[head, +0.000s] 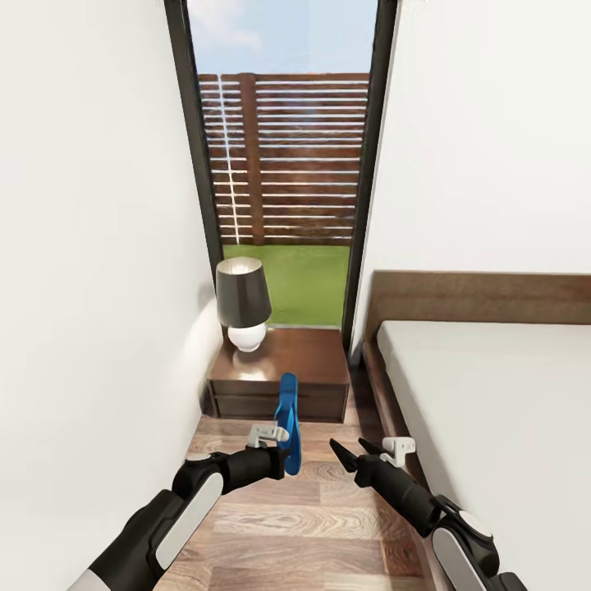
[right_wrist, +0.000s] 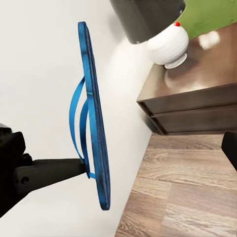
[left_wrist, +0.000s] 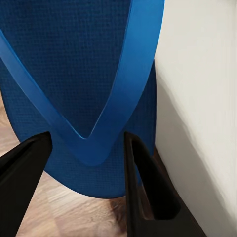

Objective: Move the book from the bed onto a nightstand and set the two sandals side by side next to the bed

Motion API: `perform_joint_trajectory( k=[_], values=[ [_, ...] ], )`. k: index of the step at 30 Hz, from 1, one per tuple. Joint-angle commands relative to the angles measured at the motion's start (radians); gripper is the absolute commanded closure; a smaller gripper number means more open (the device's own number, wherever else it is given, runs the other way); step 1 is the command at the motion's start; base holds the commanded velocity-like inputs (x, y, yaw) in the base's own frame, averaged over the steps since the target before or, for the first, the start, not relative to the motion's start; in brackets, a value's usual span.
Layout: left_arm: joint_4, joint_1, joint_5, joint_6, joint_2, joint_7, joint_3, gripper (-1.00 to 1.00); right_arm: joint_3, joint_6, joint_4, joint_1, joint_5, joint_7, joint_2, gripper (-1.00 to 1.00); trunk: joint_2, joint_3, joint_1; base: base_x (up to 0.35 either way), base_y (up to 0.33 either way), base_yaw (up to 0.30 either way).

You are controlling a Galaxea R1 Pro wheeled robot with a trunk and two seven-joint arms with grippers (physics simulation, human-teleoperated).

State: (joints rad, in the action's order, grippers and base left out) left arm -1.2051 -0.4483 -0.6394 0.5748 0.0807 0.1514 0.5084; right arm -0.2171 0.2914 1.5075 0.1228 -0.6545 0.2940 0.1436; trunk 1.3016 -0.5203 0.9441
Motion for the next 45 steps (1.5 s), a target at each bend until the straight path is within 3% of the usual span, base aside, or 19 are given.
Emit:
perform_joint_trajectory(
  k=[1,17,29,45],
  values=[
    [-0.001,-0.001,-0.002,0.004,0.001,0.000,0.000,1.00,0.000,0.005,0.001,0.001,-0.002,-0.001,0.001,-1.00,-0.007,0.002,-0.004,0.000,0.000,0.000],
    [0.013,0.000,-0.002,0.005,0.000,0.001,0.001,1.00,0.001,0.005,-0.008,0.001,0.044,-0.003,0.001,-1.00,-0.119,0.052,-0.065,0.000,0.000,0.000],
    [0.051,0.000,-0.003,0.000,0.001,0.000,-0.001,1.00,0.001,0.005,-0.009,0.001,0.046,-0.004,0.001,-1.00,-0.119,0.052,-0.065,-0.024,0.000,0.000],
    [0.052,0.000,-0.003,0.003,0.001,0.000,-0.004,1.00,0.002,0.005,-0.009,0.001,0.046,-0.004,0.001,-1.00,-0.119,0.052,-0.065,-0.325,0.000,0.000]
  ],
)
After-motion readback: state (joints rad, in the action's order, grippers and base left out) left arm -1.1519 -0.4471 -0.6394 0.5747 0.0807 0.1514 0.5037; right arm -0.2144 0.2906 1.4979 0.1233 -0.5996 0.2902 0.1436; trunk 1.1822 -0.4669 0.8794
